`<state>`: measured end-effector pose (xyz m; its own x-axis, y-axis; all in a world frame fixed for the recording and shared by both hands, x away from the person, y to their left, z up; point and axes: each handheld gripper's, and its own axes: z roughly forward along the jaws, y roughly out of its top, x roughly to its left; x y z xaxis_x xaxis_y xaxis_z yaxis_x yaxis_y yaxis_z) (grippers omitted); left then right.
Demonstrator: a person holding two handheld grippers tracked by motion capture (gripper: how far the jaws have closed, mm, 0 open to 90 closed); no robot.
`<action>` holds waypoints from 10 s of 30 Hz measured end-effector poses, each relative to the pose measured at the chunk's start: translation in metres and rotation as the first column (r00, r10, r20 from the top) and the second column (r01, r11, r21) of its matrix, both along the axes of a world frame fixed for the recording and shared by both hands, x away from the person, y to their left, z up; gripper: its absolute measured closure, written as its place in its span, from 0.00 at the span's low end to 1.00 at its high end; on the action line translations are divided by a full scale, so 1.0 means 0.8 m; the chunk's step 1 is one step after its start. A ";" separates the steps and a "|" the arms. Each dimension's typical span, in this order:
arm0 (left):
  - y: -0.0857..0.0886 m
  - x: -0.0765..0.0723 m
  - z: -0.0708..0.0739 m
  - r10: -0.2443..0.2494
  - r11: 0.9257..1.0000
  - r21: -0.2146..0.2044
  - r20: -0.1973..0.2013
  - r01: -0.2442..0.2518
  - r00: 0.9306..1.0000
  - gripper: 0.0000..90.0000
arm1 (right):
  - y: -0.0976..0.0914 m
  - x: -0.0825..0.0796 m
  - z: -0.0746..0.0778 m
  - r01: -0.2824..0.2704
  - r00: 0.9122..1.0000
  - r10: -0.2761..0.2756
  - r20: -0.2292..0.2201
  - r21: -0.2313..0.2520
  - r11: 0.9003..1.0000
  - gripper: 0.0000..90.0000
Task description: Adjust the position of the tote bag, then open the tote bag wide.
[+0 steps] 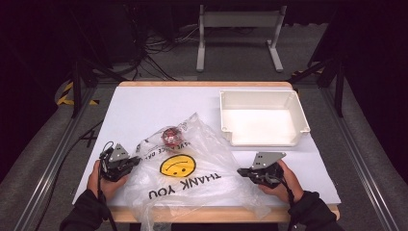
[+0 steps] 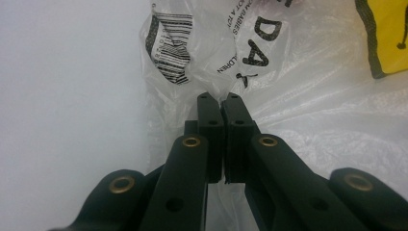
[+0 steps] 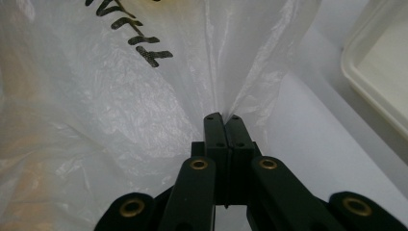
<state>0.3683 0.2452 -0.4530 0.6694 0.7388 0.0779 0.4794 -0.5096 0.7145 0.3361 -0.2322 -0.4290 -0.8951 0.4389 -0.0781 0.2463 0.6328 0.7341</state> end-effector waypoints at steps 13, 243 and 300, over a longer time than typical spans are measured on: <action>-0.009 0.038 0.007 0.004 1.000 -0.003 0.032 -0.004 0.999 0.99 | 0.002 -0.015 0.001 -0.042 0.999 0.042 -0.010 0.009 0.999 1.00; -0.028 -0.083 0.034 -0.361 0.925 -0.080 0.119 0.372 0.925 1.00 | 0.105 -0.028 -0.014 -0.190 0.982 0.188 -0.023 -0.066 0.980 1.00; -0.057 -0.085 0.075 -0.316 0.909 -0.193 0.262 0.371 0.912 1.00 | 0.157 -0.002 -0.012 -0.123 0.992 0.124 0.007 -0.034 0.992 0.27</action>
<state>0.3003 0.1998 -0.3933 0.8703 0.4807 0.1070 0.1212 -0.4197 0.8995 0.3342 -0.1065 -0.4389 -0.9415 0.3221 -0.0995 0.1579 0.6822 0.7139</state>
